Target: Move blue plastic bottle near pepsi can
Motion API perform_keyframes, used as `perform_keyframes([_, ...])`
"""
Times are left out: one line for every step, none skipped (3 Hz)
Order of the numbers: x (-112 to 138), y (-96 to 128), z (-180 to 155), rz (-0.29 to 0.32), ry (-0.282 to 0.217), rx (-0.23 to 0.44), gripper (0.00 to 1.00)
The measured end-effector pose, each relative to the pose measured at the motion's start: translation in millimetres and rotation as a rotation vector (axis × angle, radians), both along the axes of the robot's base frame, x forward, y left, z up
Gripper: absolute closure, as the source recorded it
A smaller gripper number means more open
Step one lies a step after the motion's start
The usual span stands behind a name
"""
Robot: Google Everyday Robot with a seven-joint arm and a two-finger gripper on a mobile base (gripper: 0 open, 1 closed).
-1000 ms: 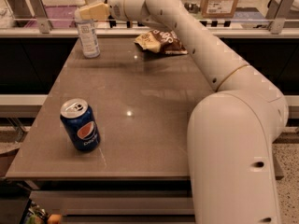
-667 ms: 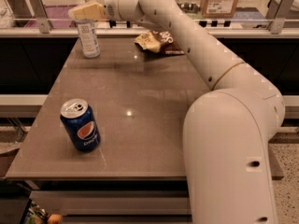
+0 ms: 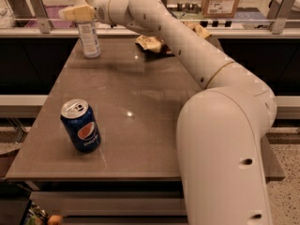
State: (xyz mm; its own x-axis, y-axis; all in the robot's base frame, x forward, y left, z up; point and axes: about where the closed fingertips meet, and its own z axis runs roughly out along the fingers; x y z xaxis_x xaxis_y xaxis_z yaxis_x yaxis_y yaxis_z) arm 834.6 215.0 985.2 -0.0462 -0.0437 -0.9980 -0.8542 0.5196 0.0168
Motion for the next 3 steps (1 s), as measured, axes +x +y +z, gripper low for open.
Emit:
perform_keyframes([2.5, 10.6, -2.9, -0.008, -0.001, 0.017, 0.0])
perform_keyframes([2.1, 17.3, -12.4, -0.019, 0.005, 0.016, 0.0])
perform_keyframes([-1.9, 20.4, -27.9, -0.036, 0.025, 0.007, 0.0])
